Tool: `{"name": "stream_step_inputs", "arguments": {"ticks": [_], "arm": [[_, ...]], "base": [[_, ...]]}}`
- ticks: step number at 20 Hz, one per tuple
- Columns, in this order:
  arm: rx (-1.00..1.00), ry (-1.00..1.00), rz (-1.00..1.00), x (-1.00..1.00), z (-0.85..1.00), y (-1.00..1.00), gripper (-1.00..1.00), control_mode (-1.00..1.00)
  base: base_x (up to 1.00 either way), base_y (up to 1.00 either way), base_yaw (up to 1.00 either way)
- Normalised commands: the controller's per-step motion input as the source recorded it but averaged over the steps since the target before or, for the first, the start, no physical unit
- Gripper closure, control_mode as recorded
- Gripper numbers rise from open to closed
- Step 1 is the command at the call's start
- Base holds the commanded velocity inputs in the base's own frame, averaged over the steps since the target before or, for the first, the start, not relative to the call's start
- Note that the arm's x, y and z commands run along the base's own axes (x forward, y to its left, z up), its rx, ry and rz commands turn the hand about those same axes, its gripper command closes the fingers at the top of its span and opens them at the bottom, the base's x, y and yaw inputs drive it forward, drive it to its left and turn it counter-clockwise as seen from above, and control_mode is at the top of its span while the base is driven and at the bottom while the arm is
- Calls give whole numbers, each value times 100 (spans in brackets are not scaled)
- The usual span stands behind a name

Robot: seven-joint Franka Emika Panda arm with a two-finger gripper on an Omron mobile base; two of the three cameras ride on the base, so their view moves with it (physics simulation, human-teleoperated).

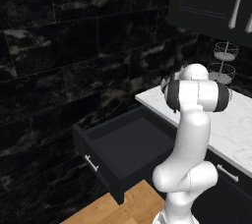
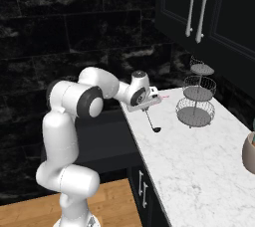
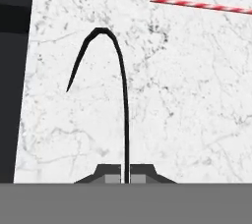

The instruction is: Pick the ladle from the drawer and place it on the counter.

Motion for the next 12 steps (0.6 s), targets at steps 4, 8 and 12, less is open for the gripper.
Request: {"name": "stream_step_inputs", "arguments": {"ticks": [4, 8, 12], "arm": [[0, 0, -1, 26, -33, -64, 100, -100], [0, 0, 0, 0, -10, -3, -100, -100], [0, -3, 0, 2, 1, 0, -100, -100]], "base": [[0, 0, 0], [0, 0, 0], [0, 0, 0]]}}
